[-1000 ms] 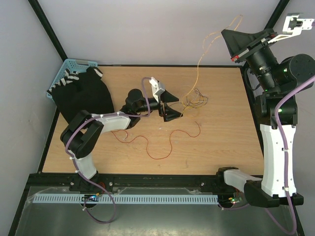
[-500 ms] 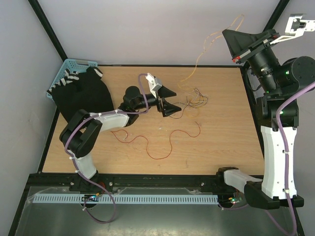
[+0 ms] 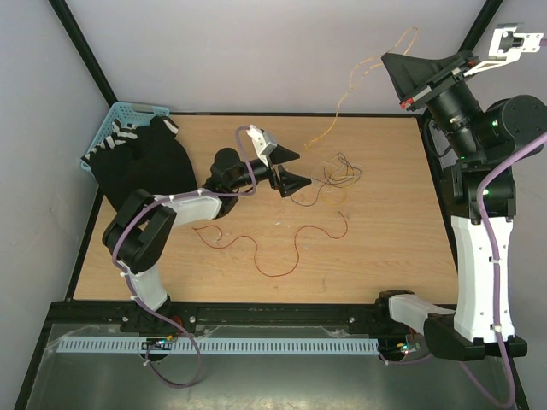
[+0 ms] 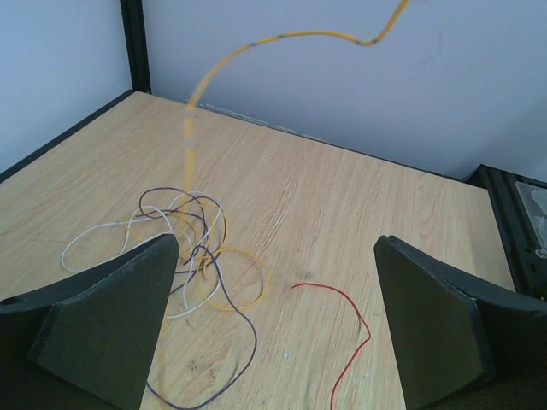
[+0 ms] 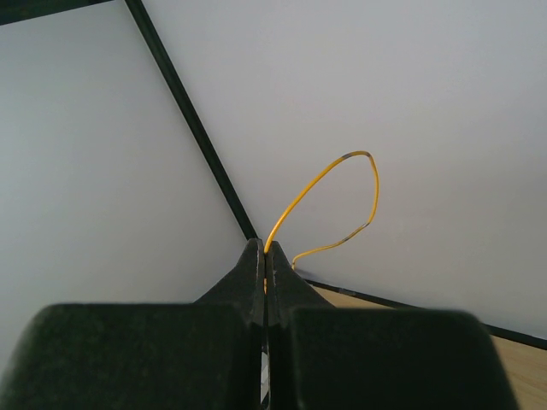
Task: Zip-tie the wires
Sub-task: Pick up the cable at the center of the board, then straighten the cable at the center of the board.
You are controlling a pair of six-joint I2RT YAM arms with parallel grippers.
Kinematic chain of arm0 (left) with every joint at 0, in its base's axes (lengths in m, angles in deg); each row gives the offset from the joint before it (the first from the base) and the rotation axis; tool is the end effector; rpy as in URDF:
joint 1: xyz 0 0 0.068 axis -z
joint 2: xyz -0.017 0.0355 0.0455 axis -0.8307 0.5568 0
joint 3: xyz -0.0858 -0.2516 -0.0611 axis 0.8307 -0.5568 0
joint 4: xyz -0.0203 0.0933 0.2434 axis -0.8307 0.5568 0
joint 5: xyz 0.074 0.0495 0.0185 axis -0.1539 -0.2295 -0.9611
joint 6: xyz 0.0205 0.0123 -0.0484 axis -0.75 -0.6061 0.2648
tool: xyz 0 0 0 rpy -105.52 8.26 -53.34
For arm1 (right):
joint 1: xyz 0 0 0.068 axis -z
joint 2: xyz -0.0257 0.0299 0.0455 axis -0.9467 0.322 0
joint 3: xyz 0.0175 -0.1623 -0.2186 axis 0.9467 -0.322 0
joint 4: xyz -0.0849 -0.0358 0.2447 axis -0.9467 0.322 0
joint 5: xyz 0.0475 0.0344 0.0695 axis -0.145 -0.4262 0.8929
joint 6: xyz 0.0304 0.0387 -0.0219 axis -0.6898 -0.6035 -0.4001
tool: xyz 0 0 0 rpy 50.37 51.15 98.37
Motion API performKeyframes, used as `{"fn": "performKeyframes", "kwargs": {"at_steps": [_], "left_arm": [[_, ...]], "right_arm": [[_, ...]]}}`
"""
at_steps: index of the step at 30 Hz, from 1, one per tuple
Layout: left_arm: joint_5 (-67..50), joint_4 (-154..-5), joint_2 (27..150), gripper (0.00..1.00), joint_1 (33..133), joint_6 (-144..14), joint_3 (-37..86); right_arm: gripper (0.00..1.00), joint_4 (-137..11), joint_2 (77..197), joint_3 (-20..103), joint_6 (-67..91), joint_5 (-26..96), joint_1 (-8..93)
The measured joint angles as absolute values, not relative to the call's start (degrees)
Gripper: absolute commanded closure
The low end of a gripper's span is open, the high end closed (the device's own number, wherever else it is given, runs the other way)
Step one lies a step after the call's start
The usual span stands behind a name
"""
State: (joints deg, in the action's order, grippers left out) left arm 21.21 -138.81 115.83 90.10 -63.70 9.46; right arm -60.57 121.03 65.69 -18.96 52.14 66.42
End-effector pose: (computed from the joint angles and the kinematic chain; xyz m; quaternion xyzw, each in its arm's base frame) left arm 0.3112 -0.2357 0.2680 0.3578 0.5103 -0.4799 0.6175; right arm 0.1638 0.0288 0.5989 -0.0461 0.5075 0.4071 0.7580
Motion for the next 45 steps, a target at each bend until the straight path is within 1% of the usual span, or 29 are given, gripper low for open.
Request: {"fn": "performKeyframes", "kwargs": {"at_steps": [11,23,30,37,45], "left_arm": [[20.3,-138.7,118.1,0.01,90.9,-64.4,8.7],[24.9,-138.0,118.4,0.02,92.2,-60.4,8.5],[25.2,-138.0,117.1,0.02,92.2,-60.1,6.6],[24.2,-138.0,116.2,0.01,91.1,-60.2,6.5],[22.2,-138.0,113.7,0.01,87.8,-60.4,6.6]], "right_arm": [[1.00,-61.1,121.0,65.1,-19.5,52.3,66.4],[1.00,-61.3,120.7,64.0,-19.6,52.2,66.4],[1.00,-61.3,120.3,64.0,-19.6,52.2,66.4],[1.00,-61.4,119.8,64.0,-19.6,52.2,66.4],[1.00,-61.3,119.4,64.0,-19.6,52.2,66.4]]}}
